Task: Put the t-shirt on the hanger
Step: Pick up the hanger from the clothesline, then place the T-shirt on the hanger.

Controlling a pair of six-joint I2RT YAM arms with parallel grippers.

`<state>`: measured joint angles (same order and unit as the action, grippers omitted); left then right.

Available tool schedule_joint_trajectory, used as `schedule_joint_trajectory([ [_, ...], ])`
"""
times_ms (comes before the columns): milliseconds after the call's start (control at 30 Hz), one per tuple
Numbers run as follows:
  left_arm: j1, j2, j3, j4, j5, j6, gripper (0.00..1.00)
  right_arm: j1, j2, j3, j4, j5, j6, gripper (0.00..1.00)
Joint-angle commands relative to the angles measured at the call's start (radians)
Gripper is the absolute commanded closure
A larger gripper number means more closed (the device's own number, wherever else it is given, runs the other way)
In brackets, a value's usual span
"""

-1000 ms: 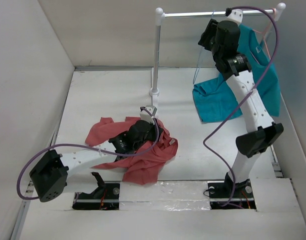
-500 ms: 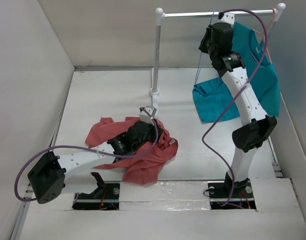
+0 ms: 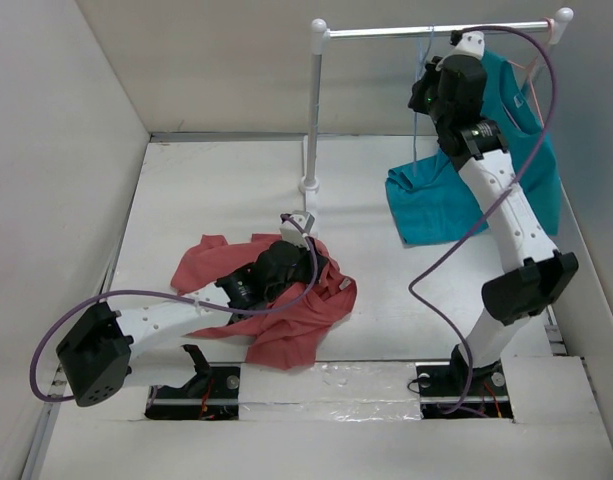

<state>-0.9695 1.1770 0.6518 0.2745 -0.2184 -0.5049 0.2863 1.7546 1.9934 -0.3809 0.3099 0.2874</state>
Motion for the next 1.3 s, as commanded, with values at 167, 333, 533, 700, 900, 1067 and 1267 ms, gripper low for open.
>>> schedule_joint_trajectory([
  [167, -0.008, 0.003, 0.078, 0.023, -0.019, 0.029, 1.00, -0.048, -0.204, -0.119, 0.112, -0.155, 0.015, 1.00],
  [333, -0.008, -0.010, 0.112, 0.026, -0.041, 0.046, 1.00, -0.058, -0.260, -0.254, 0.154, -0.210, 0.054, 1.00],
  [533, 0.020, -0.011, 0.157, 0.019, -0.090, 0.074, 1.00, -0.033, -0.464, -0.571, 0.261, -0.358, 0.136, 1.00],
  [700, 0.048, -0.007, 0.155, 0.038, -0.121, 0.095, 1.00, 0.091, -0.726, -0.867, 0.326, -0.547, 0.196, 1.00],
  [900, 0.109, 0.018, 0.175, 0.037, -0.141, 0.112, 1.00, 0.212, -1.140, -1.139, 0.125, -0.520, 0.251, 1.00],
  [1067, 0.190, -0.002, 0.164, 0.066, -0.058, 0.094, 1.00, 0.295, -1.387, -1.229, -0.070, -0.568, 0.332, 1.00],
  [1267, 0.225, 0.000, 0.189, 0.034, -0.065, 0.086, 1.00, 0.318, -1.454, -1.260, -0.188, -0.660, 0.369, 1.00],
])
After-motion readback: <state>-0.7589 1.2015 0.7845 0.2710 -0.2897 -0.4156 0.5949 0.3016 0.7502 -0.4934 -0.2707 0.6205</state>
